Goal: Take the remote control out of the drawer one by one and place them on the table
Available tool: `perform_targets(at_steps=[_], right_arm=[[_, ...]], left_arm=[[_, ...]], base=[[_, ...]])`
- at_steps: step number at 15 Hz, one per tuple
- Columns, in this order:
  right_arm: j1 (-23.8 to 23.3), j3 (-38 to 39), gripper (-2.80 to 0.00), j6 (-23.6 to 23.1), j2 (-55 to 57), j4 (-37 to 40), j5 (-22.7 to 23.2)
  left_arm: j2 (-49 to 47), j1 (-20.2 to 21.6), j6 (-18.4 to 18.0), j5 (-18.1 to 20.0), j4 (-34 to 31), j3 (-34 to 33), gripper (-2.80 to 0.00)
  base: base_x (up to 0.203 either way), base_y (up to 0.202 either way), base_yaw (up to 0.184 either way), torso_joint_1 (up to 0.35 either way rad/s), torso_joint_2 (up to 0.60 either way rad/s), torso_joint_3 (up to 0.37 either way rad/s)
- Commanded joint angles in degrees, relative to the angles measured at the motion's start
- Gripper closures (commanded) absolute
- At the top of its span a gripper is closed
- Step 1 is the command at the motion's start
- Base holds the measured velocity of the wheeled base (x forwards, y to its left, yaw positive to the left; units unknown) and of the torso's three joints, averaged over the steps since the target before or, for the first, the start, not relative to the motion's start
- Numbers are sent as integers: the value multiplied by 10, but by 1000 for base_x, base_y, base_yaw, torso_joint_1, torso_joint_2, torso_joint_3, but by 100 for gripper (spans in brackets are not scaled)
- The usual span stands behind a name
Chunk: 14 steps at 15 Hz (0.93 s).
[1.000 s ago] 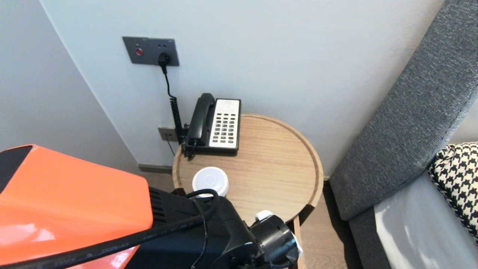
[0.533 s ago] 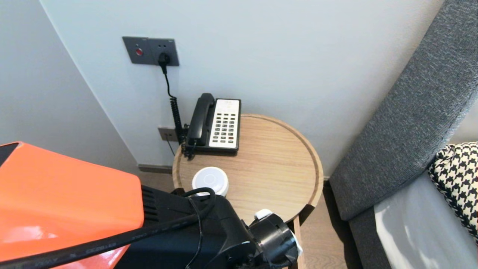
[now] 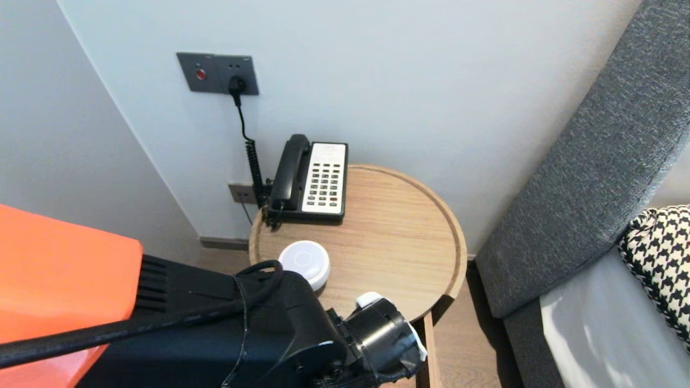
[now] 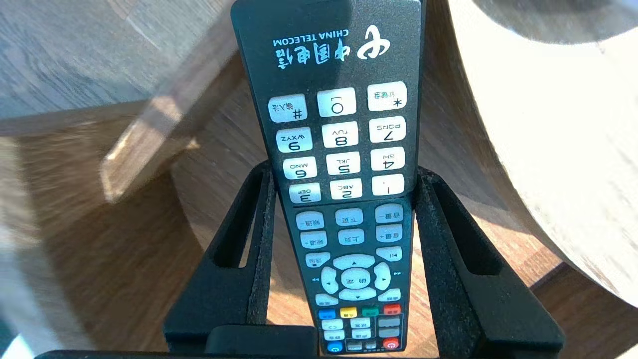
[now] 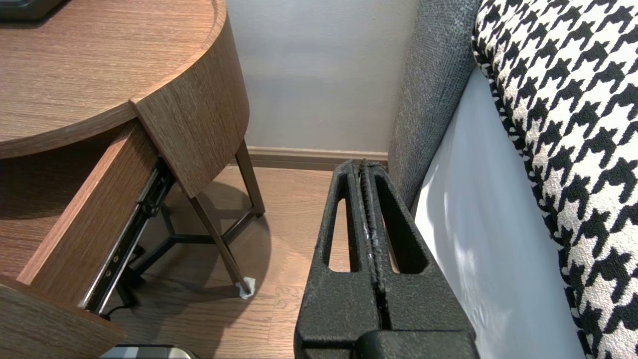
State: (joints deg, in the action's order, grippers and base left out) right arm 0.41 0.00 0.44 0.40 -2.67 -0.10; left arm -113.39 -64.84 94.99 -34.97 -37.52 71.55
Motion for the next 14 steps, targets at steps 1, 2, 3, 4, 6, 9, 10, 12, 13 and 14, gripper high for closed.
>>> perform_targets(at_steps=[1,2,3,4,6,9,10,12,13,14], right_arm=[[0,14,0,0,0,-1,0],[0,14,0,0,0,-1,0],[0,14,0,0,0,-1,0],[0,14,0,0,0,-1,0],[0,14,0,0,0,-1,0],[0,14,0,0,0,-1,0],[0,14,0,0,0,-1,0],[0,14,0,0,0,-1,0],[0,14,0,0,0,-1,0],[0,14,0,0,0,-1,0]], left_arm=[[14,1,6,-5,-7,-1,0],[15,1,6,-5,-7,-2,0],[19,1,6,-5,-9,-2,0],[21,1,5,-5,-9,-2,0],[37,1,5,-9,-10,-6,0],[76,17,-5,-23,-9,-14,0],[85,21,-7,-22,-8,-23,0],[95,28,-9,-22,-9,-32,0],[104,33,-13,-21,-9,-33,0],[109,36,-20,-22,-8,-33,0]], base=[[0,0,0,0,0,0],[0,0,0,0,0,0],[0,0,0,0,0,0],[0,0,0,0,0,0],[0,0,0,0,0,0],[0,0,0,0,0,0],[0,0,0,0,0,0],[0,0,0,0,0,0],[0,0,0,0,0,0],[0,0,0,0,0,0]])
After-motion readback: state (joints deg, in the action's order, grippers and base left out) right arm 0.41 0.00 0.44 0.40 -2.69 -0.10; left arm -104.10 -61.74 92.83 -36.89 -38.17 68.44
